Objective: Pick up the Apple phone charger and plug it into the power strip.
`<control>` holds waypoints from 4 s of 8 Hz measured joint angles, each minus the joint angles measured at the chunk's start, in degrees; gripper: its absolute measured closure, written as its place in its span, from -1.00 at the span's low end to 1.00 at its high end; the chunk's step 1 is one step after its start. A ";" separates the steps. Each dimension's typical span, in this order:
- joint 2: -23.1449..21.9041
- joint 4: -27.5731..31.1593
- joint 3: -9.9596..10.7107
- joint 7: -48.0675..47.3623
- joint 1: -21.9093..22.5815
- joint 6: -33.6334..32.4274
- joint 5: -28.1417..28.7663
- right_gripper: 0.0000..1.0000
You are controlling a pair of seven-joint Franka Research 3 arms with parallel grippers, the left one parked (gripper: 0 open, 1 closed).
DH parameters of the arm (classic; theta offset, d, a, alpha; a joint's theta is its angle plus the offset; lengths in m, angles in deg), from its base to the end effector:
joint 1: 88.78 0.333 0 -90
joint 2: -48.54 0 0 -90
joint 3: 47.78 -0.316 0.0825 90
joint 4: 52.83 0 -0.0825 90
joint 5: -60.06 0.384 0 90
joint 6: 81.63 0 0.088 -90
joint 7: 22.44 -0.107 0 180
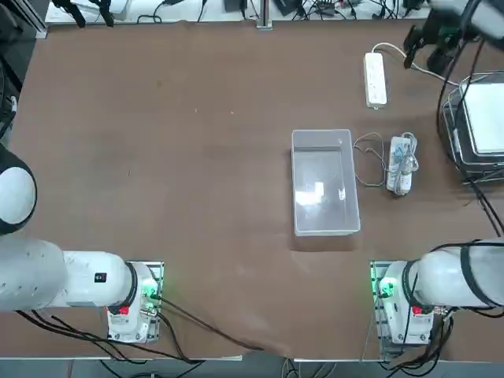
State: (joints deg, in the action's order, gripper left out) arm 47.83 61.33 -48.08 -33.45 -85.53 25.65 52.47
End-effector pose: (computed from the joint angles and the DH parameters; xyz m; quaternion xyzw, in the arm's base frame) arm 0.5395 0.0234 0.4576 0.9957 -0.0418 -0.0454 0.0684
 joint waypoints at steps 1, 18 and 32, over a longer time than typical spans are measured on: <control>-1.05 6.07 -0.12 -4.55 1.42 4.70 -3.19 -1.00; 7.29 27.72 0.51 -28.35 3.53 23.88 -19.96 -0.37; 5.60 25.98 0.79 -27.94 3.44 20.16 -20.48 0.26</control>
State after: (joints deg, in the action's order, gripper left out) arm 53.42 87.31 -47.29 -61.40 -82.09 45.80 31.99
